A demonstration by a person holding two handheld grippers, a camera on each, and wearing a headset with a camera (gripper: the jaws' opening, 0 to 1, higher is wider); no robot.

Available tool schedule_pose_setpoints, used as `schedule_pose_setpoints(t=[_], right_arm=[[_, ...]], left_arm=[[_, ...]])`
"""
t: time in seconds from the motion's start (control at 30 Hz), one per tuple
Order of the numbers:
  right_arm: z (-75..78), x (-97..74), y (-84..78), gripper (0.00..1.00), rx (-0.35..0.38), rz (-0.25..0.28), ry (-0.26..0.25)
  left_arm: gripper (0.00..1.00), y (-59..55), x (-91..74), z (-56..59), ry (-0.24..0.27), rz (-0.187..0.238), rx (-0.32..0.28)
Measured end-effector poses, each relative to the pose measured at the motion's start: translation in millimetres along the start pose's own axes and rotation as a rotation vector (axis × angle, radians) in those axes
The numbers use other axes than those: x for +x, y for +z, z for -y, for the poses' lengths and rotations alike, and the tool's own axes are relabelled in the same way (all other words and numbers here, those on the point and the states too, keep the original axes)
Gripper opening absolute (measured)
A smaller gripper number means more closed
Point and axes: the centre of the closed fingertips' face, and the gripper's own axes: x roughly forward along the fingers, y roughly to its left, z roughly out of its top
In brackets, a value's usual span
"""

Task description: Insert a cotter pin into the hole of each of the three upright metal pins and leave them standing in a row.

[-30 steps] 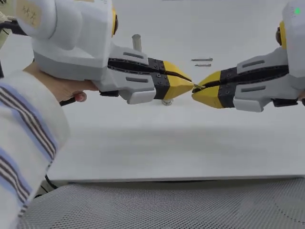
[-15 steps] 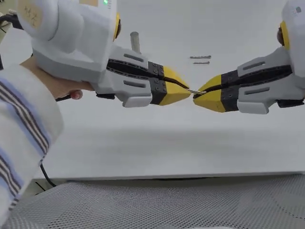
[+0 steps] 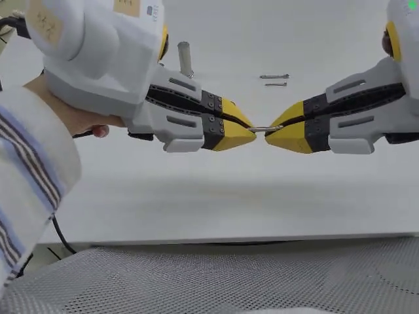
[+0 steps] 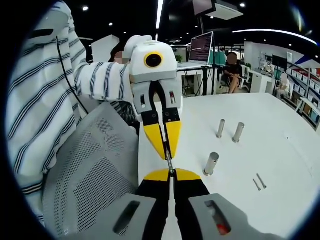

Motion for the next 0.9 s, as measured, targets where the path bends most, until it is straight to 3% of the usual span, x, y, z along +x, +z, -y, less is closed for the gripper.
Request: schedule_pose_setpoints(t=[0.27, 0.53, 0.67, 0.77, 0.9], right_arm=[[2.7, -0.7, -0.9, 0.00, 0.011, 0.002, -0.017], [19.5, -2.7, -7.3, 0.00, 0.028, -0.007, -0.062], [26.7, -3.8, -10.1, 0.00, 0.039, -0.009, -0.085], [34.4, -4.0, -14.8, 0.00, 0.047, -0.022, -0.110], [41.3, -2.9, -20.5, 0.00, 0.051, -0.038, -0.134]], left_arm=[[0.03, -2.8, -1.6, -1.6, 0.009, -0.015, -0.006], [0.10, -7.0, -5.2, -10.8, 0.038, -0.023, -0.054], [0.15, -12.1, -8.8, -23.1, 0.095, -0.035, -0.067], [0.14, -19.0, -12.3, -33.9, 0.138, -0.056, -0.108], [0.16, -23.1, -14.4, -44.2, 0.166, -0.069, -0.107]])
